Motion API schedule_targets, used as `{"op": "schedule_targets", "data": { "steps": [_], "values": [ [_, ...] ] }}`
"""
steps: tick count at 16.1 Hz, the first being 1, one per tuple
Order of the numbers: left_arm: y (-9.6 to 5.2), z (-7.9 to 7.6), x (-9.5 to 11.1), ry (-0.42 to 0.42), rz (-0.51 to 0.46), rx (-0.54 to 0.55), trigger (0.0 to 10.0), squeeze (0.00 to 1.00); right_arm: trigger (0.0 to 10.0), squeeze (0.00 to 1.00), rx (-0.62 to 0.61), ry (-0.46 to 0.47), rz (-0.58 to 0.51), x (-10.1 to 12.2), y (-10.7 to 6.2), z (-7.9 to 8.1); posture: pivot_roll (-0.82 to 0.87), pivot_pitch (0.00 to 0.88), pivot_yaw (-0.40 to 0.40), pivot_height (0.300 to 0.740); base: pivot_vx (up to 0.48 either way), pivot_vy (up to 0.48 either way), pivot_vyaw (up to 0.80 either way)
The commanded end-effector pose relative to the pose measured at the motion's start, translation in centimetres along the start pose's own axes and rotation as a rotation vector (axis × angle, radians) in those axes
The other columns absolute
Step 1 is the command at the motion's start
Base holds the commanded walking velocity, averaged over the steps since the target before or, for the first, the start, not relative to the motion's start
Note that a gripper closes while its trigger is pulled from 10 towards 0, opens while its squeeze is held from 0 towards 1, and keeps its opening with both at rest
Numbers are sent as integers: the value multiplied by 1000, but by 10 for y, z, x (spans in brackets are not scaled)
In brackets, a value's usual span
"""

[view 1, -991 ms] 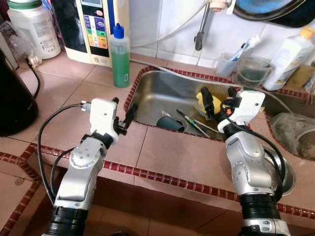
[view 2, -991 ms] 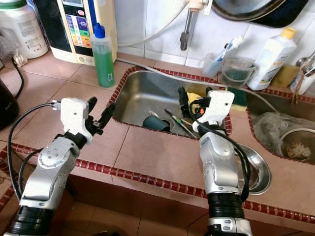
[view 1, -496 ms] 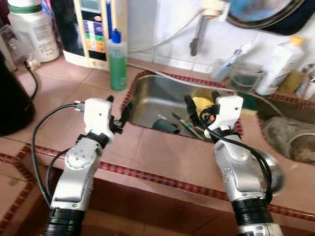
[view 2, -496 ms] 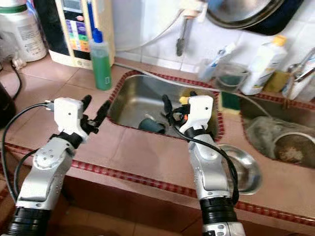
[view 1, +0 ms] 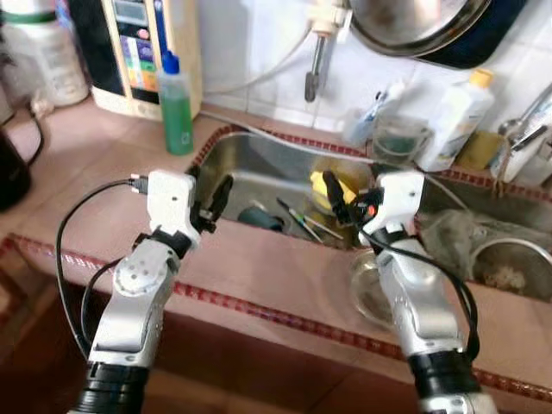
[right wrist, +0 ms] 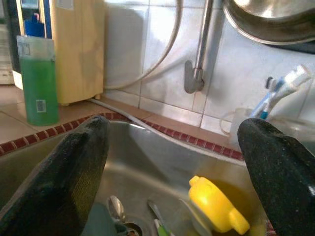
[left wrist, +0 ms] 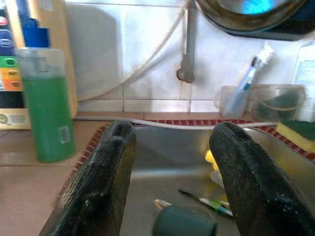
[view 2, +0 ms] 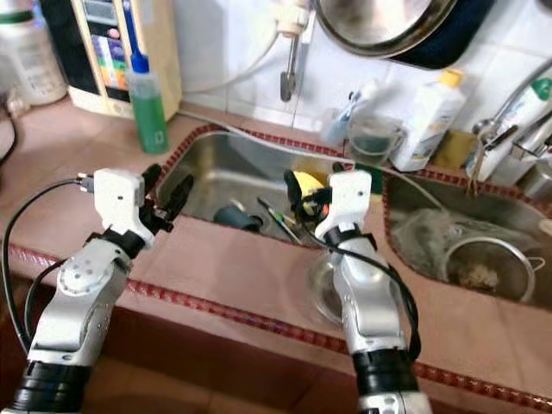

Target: Kitchen organization

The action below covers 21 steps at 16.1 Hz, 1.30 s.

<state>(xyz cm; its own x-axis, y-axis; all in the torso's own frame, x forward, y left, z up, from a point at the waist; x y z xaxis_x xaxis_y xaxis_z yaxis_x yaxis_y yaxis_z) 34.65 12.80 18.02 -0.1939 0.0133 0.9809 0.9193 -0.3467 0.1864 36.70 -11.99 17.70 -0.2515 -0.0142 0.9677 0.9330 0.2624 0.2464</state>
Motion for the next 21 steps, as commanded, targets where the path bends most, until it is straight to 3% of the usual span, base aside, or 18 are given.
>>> {"op": "schedule_targets", "data": {
  "steps": [1, 8, 11, 15, 18, 21],
  "values": [
    [4, -13, 1, -12, -7, -42, 10000, 0, 10000, 0, -33, -27, 1, 1, -5, -14, 10, 0, -68, 740, 0, -480, 0],
    [4, -17, 0, -15, 2, -64, 10000, 0, 10000, 0, -3, -44, 26, -6, -12, -10, 3, 0, -62, 740, 0, -466, 0],
    [0, -26, -1, -39, 12, -127, 10000, 0, 10000, 0, 24, -34, 45, -9, -14, -9, -1, 8, -63, 740, 0, -92, 0],
    [-10, -45, -2, 60, 97, -286, 10000, 0, 10000, 0, 113, 56, 143, -23, -35, -21, -1, 33, -68, 740, 0, 0, 0],
    [-12, -56, 4, 129, 101, -334, 10000, 0, 10000, 0, 152, 20, 222, -35, -40, -33, -3, 45, -67, 740, 0, 0, 0],
    [-19, -68, 4, 156, 125, -408, 10000, 0, 10000, 0, 337, 34, 269, -36, -38, -15, -6, 54, -68, 740, 0, 0, 0]
  ]
}}
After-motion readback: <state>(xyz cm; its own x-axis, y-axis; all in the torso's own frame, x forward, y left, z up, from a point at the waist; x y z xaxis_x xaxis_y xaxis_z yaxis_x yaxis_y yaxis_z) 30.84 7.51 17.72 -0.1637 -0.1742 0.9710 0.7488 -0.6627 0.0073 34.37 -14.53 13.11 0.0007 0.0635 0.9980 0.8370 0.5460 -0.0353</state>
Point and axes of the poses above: a point about 5 cm out from each wrist's last joint towards the gripper, its own y axis pointing out of the wrist towards the gripper, its own x axis along the axis of the wrist's last joint, z = x × y, the point moved 4 cm from there along y, pointing out of the wrist towards the gripper, and after that the axes turned 2 degrees about -y, right-handed, at the moved point
